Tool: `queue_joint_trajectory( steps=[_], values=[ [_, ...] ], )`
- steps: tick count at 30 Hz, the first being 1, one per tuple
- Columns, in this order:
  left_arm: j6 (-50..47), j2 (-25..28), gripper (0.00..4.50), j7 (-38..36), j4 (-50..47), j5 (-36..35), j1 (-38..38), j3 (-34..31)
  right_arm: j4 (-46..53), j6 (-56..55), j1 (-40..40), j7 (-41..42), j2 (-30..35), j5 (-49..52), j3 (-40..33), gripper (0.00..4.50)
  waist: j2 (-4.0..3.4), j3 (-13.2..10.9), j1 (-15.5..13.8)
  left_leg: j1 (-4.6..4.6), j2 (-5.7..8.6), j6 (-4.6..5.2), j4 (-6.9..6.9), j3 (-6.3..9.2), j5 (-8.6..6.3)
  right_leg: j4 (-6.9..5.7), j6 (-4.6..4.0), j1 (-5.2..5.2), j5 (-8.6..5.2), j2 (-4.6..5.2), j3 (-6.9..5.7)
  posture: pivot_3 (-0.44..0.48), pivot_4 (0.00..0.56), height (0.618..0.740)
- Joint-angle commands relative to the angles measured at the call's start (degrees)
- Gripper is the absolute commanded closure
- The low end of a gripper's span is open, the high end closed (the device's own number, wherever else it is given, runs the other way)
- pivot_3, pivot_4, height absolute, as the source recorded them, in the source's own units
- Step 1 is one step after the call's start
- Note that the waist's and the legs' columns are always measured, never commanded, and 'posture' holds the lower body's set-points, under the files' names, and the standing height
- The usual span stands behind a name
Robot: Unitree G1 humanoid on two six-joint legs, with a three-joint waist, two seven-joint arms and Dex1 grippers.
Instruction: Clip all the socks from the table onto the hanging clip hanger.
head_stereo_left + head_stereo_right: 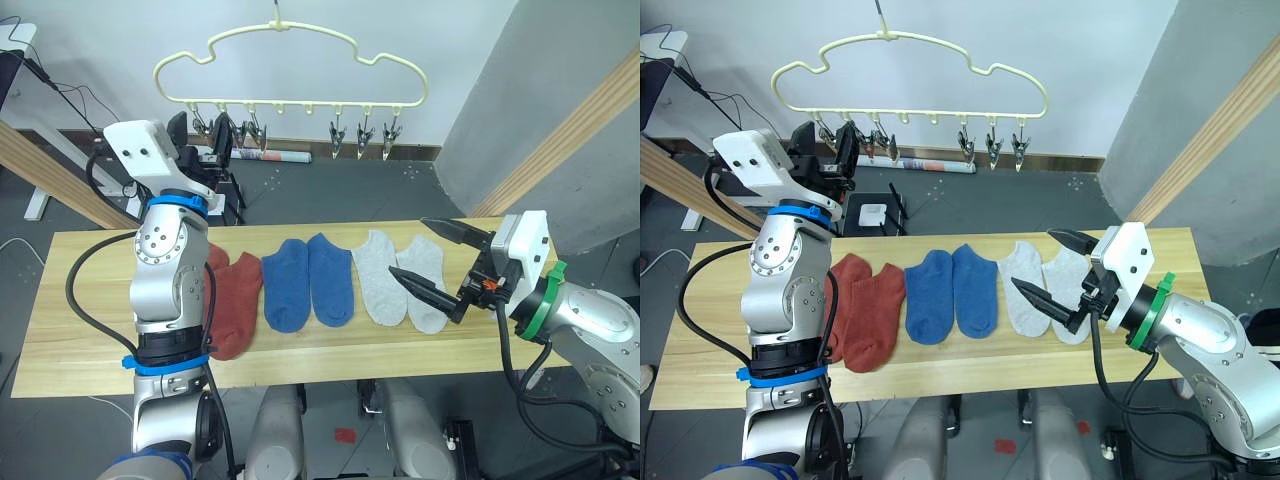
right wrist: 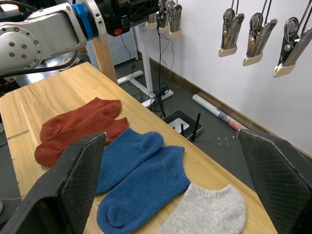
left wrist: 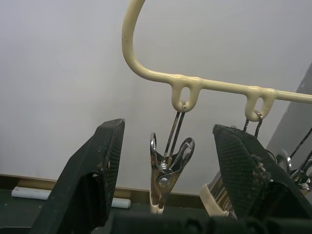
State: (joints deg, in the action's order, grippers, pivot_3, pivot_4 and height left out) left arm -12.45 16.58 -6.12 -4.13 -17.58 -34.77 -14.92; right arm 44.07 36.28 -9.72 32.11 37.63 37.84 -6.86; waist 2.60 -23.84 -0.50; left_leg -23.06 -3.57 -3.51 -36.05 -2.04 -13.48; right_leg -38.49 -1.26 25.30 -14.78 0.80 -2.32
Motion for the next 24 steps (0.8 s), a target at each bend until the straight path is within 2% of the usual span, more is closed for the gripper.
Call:
queue_joint_trajectory(
  steps=[1,7,8,24],
  values=[
    [0.19,0.29,1.94,0.61,-3.31,0.84,0.45,0.09,1.94,-0.44,0.1,-0.21,0.3,0.83,-0.84,0.0,0.0,0.0,0.03,0.0,0.0,0.0,0.0,0.0,0.0,0.01,0.0,0.0,0.0,0.0,0.0,-0.057,0.468,0.74],
    [-0.02,0.3,3.64,0.65,-3.34,1.48,0.42,0.51,1.81,-0.47,-0.15,-0.36,0.14,0.74,-0.78,0.0,0.0,-0.01,0.07,-0.03,0.0,0.0,0.02,0.01,-0.01,0.06,0.01,0.01,0.0,0.0,-0.01,-0.056,0.469,0.74],
    [0.06,0.28,3.79,0.65,-3.51,1.59,0.43,0.61,1.85,-0.47,-0.11,-0.39,0.11,0.78,-0.85,0.0,0.0,-0.01,0.07,-0.03,0.0,0.0,0.02,0.0,-0.01,0.09,0.02,0.01,0.0,0.0,-0.01,-0.056,0.469,0.74],
    [-0.19,1.58,3.87,-0.3,-5.45,2.91,0.65,0.95,2.55,-1.01,1.27,-0.93,-0.02,0.4,-0.67,0.0,-0.02,-0.02,0.03,-0.38,-0.02,0.02,0.05,0.11,-0.02,0.58,0.31,0.06,0.17,0.0,-0.19,-0.051,0.464,0.74]
  ],
)
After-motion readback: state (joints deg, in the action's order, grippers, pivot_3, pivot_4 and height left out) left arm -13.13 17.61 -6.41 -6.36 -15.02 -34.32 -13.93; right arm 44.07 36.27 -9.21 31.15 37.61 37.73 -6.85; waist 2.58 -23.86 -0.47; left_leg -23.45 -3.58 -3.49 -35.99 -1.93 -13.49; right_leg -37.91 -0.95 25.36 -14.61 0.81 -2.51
